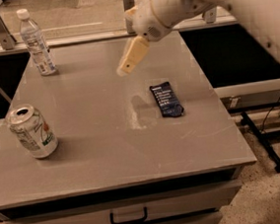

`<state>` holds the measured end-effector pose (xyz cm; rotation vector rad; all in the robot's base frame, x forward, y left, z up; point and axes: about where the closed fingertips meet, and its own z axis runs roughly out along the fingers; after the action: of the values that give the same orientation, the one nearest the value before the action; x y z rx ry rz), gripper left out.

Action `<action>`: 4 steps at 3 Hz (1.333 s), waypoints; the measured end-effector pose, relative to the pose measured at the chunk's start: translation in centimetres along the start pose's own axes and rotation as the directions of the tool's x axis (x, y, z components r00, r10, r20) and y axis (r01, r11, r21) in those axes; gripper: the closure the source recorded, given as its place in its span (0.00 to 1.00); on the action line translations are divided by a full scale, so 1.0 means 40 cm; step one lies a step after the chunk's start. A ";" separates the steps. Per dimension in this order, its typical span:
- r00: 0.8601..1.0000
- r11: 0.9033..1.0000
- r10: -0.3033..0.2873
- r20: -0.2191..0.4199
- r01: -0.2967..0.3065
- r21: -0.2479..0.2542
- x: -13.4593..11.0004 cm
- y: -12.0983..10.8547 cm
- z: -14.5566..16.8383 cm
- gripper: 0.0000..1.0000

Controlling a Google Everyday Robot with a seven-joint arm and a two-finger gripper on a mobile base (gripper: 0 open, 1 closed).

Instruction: Knock blue plastic bottle over

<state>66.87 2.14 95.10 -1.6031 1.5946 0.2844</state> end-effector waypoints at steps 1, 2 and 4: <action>0.995 1.000 0.020 0.093 -0.021 0.007 -0.070 -0.054 0.162 0.00; 0.982 0.998 0.063 0.176 -0.064 -0.001 -0.141 -0.093 0.302 0.00; 0.936 0.990 0.138 0.323 -0.120 -0.075 -0.284 -0.103 0.484 0.00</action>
Offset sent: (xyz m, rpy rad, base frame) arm 0.1106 0.1788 -0.0295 0.3017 0.0295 0.0263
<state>76.21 22.77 92.30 -1.4067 1.4433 0.6363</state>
